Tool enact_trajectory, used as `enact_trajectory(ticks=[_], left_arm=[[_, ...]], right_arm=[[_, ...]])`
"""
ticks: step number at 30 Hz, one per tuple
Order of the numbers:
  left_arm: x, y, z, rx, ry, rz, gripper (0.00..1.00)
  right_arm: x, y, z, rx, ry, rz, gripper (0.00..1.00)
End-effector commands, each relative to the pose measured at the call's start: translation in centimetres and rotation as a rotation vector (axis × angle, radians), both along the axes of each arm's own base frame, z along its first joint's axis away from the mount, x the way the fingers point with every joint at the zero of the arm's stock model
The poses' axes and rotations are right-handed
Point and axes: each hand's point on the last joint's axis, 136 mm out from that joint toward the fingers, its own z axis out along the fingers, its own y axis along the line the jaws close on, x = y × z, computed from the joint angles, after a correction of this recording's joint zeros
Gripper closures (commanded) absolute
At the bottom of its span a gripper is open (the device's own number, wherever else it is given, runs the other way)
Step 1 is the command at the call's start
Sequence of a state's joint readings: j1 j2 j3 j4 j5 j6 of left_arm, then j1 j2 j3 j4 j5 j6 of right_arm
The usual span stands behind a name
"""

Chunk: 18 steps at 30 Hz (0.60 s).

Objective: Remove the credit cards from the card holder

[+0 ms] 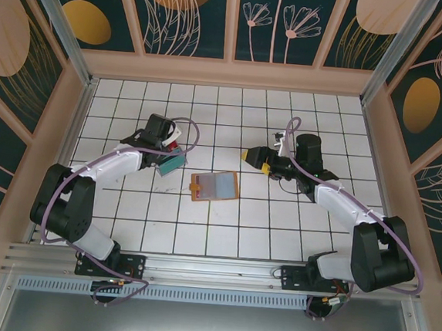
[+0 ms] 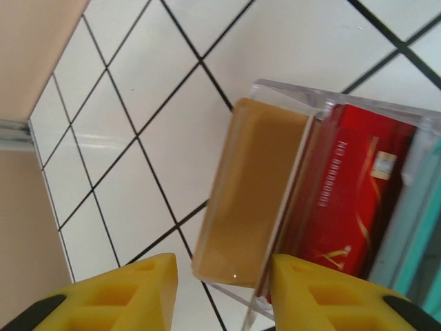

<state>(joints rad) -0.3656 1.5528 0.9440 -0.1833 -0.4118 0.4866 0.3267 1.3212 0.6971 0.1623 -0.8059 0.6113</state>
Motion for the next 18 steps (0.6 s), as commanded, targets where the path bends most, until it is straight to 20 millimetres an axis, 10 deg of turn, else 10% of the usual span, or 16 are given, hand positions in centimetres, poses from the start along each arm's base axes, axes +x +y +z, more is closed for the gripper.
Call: enact_trajectory(ticks=[1, 11, 18], left_arm=[[1.3, 2.0, 1.3, 0.011, -0.072, 0.08, 0.6], [2.2, 1.6, 3.4, -0.089, -0.11, 0.108, 0.55], [3.2, 1.3, 7.6, -0.249, -0.219, 0.216, 0.14]], right_arm=[[0.2, 0.0, 0.6, 0.019, -0.033, 0.008, 0.01], [0.2, -0.1, 0.4, 0.015, -0.03, 0.005, 0.01], [0.7, -0.2, -0.3, -0.031, -0.019, -0.023, 0.01]])
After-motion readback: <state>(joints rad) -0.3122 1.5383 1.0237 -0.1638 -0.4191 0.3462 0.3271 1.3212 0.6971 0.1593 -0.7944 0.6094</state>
